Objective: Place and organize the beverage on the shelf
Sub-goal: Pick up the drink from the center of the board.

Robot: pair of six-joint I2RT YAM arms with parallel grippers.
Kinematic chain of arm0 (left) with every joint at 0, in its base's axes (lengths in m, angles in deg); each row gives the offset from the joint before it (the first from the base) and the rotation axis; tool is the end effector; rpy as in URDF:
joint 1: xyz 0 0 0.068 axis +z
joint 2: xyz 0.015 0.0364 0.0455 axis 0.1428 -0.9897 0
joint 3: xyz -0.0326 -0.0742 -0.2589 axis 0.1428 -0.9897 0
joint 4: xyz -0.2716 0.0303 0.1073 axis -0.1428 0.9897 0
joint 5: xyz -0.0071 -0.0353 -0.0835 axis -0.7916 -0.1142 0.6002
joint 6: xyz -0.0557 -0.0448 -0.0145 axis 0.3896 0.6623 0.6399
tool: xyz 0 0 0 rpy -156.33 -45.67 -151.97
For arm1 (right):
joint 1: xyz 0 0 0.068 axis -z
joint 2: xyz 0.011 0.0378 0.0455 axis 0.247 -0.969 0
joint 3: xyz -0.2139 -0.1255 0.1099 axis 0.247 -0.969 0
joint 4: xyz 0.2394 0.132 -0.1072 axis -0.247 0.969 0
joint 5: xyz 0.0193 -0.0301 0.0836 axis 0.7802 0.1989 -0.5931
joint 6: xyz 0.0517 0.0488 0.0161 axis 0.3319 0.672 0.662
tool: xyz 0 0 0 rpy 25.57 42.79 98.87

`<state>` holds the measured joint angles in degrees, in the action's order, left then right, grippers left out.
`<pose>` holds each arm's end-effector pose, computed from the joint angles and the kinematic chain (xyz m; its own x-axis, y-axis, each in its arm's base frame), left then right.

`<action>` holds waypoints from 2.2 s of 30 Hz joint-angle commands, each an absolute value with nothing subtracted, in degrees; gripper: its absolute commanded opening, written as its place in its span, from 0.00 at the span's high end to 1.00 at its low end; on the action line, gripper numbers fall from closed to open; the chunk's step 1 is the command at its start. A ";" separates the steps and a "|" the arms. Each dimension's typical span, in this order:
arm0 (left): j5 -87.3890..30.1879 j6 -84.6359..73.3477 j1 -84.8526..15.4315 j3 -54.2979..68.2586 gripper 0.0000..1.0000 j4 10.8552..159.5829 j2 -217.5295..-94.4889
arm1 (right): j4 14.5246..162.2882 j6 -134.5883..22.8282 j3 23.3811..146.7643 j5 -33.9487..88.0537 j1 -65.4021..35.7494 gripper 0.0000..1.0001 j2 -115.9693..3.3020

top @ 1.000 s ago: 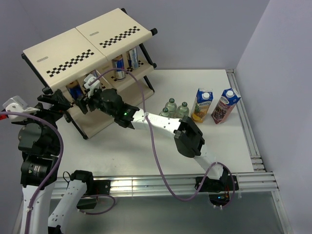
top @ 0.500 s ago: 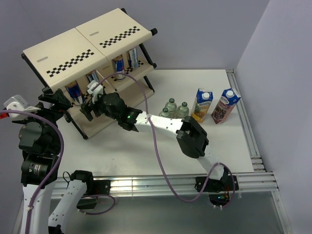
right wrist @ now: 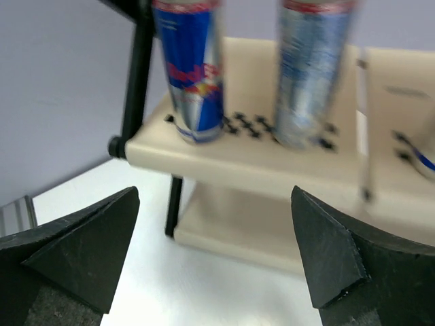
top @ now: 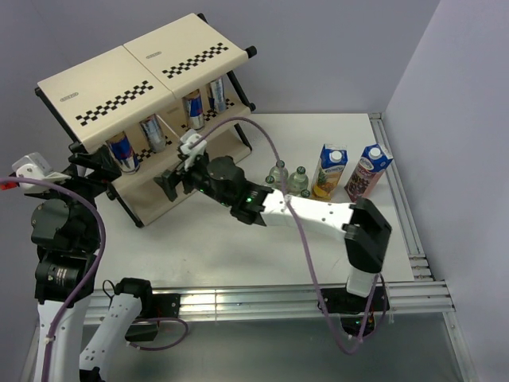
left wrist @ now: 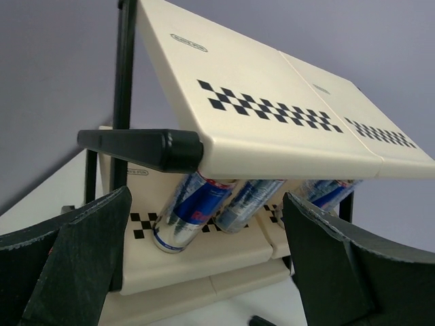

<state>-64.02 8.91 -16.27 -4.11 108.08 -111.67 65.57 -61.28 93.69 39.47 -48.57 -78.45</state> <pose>0.1358 0.0087 0.4610 0.2845 -0.4360 -0.8538 -0.2184 0.8377 -0.5006 0.2314 0.4405 0.3428 0.0053 0.0641 -0.9979 -0.8493 0.5270 0.0294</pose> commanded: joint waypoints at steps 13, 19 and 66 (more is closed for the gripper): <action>-20.21 7.99 -16.03 -7.10 0.00 111.48 -119.43 | 98.69 -43.55 70.27 64.39 -45.29 0.00 -43.40; -36.46 12.83 -33.92 -8.50 0.01 109.99 -125.24 | 110.65 -37.74 62.27 71.86 -43.18 0.00 -30.22; -78.53 10.02 -66.83 1.35 0.62 74.67 -181.33 | 114.79 -41.34 53.03 68.36 -42.74 0.00 -2.49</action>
<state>-79.32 8.88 -67.48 3.56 77.13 -183.63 117.24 -40.30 53.03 69.06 -43.02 -0.16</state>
